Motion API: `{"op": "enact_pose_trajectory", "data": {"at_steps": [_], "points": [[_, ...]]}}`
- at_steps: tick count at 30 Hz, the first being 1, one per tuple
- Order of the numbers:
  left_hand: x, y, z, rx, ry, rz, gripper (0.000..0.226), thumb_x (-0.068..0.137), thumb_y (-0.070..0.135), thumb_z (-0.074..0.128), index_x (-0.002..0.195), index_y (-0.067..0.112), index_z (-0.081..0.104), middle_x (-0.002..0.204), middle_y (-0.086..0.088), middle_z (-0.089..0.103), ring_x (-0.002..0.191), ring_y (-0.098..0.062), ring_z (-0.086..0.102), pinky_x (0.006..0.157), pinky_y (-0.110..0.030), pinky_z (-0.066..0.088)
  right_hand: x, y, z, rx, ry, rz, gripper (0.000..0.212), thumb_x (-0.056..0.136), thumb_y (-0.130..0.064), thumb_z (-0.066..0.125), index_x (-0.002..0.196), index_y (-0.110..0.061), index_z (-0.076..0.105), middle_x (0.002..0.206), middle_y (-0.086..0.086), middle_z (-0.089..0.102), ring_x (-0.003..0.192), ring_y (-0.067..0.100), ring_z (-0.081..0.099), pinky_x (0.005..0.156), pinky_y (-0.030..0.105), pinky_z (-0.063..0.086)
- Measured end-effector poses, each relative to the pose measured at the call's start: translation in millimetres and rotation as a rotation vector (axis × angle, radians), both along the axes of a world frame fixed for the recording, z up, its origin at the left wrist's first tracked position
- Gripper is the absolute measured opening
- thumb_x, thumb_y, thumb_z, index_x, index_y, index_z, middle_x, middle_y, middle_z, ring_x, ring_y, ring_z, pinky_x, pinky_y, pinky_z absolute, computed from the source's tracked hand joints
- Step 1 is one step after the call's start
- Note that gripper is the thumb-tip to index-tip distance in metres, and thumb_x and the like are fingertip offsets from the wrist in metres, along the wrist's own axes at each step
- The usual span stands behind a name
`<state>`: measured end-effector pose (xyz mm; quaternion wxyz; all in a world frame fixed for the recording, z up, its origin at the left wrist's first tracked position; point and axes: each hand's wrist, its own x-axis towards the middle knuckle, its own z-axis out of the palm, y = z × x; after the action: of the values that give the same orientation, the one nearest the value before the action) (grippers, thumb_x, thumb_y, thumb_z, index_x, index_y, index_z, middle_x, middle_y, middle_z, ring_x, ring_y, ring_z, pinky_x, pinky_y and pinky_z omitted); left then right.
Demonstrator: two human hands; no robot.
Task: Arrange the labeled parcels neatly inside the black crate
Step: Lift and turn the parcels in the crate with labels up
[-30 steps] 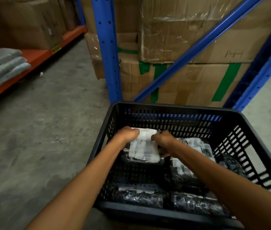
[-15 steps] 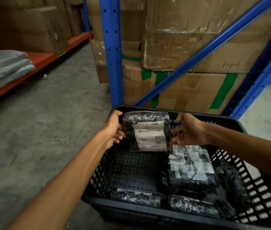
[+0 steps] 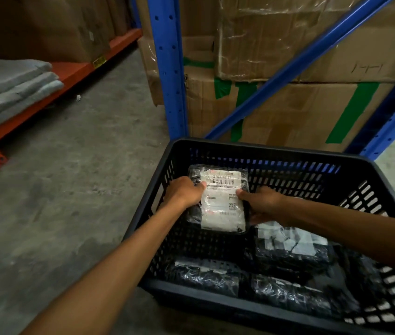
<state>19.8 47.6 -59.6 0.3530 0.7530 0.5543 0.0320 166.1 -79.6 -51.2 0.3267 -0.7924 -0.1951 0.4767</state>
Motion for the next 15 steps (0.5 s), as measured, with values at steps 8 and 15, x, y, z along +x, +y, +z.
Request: {"op": "enact_pose_trajectory", "data": {"at_steps": [8,15], "points": [[11.2,13.1,-29.2,0.001,0.187,-0.083,0.039,0.098,0.031,0.055,0.122,0.003,0.065,0.128,-0.015,0.065,0.115,-0.031,0.063,0.085,-0.032,0.049,-27.8,29.9,-48.3,-0.136,-0.069,0.128,0.014,0.09,-0.015,0.069,0.084,-0.011,0.057,0.09,0.006,0.064,0.083,0.023,0.064,0.084,0.04,0.061],[15.9,20.6,-77.3,-0.176,0.379,-0.222,0.051,0.096,0.021,0.058,0.143,0.006,0.049,0.146,-0.014,0.052,0.131,-0.028,0.054,0.105,-0.03,0.046,-26.5,49.4,-91.1,-0.339,-0.231,0.282,0.041,0.095,-0.021,0.062,0.129,0.002,0.055,0.125,0.016,0.067,0.106,0.03,0.071,0.079,0.037,0.062]]}}
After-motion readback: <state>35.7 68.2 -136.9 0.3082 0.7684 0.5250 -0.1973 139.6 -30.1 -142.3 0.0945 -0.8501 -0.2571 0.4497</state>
